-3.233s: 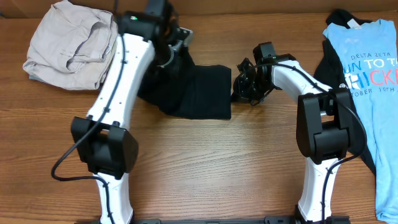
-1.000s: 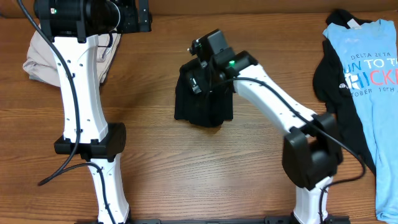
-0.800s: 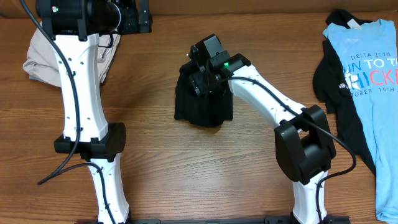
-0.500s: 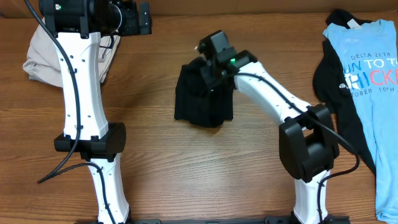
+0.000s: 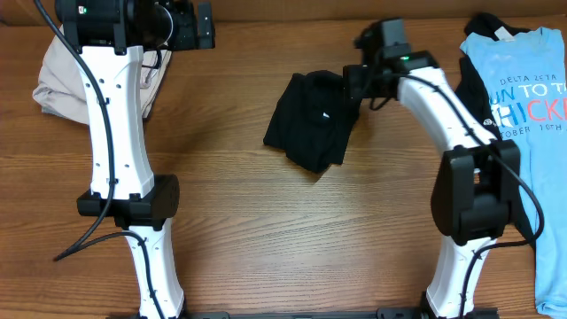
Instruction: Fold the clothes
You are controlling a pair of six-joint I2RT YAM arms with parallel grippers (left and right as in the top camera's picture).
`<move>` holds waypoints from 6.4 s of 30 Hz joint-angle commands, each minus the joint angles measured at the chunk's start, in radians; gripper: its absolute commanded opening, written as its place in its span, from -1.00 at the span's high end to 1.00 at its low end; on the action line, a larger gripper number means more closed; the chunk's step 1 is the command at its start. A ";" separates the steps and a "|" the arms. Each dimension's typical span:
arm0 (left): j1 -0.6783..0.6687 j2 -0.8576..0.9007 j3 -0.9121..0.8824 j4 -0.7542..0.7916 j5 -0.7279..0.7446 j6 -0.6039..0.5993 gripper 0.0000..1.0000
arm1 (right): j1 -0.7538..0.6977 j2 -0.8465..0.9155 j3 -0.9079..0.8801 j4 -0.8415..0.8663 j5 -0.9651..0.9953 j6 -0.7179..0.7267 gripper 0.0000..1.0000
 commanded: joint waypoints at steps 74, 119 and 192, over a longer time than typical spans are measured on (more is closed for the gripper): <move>-0.001 0.008 -0.002 0.001 -0.026 0.058 -1.00 | 0.159 -0.249 -0.234 -0.048 0.087 0.023 -0.45; -0.003 0.010 -0.003 -0.011 -0.023 0.057 -1.00 | -0.200 -0.199 -0.210 0.016 -0.126 0.031 -0.78; -0.375 -0.006 -0.790 0.289 -0.150 0.509 -1.00 | -0.348 -0.200 -0.211 -0.189 -0.192 0.034 -1.00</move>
